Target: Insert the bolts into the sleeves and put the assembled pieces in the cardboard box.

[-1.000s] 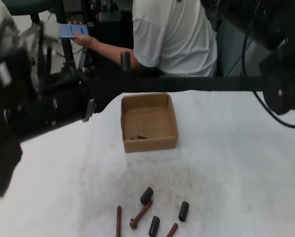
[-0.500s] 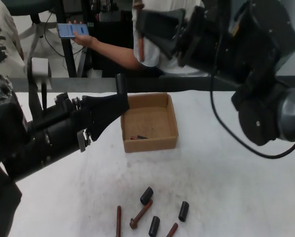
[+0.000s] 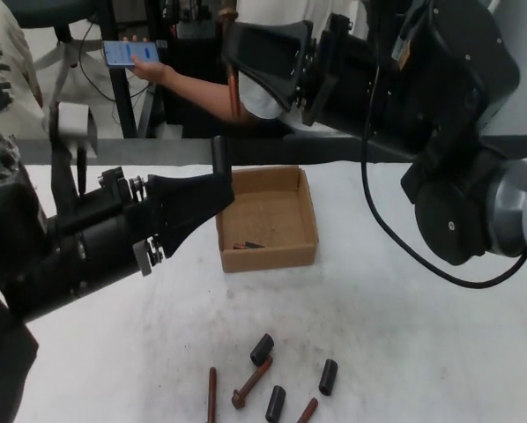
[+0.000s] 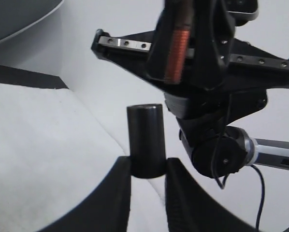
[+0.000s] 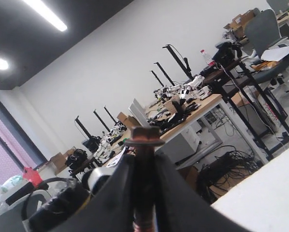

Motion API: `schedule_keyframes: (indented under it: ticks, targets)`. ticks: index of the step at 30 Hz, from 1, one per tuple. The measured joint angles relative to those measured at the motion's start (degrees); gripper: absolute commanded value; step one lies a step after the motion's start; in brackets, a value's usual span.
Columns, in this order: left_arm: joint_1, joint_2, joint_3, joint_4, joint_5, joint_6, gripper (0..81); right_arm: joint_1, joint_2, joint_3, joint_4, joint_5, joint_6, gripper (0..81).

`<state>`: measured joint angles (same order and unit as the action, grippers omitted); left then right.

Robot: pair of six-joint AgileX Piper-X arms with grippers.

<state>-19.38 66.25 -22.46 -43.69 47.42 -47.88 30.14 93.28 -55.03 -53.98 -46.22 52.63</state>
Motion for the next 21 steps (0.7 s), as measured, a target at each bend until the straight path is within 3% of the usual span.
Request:
schedule_keyframes:
  ticks: [10,15,21]
  targets:
    - [0.0,0.0,0.0,-8.2,1.1,-0.3,0.3,0.0,0.0,0.0,3.5,1.1,-4.2,0.8]
    - [0.0,0.0,0.0,-8.6,2.0,18.8,0.3,0.0,0.0,0.0,3.1,1.2,-3.7,0.8]
    - [0.0,0.9,0.0,-8.3,2.0,27.7,0.3,-0.9,0.0,0.0,-0.9,1.2,-0.8,0.8]
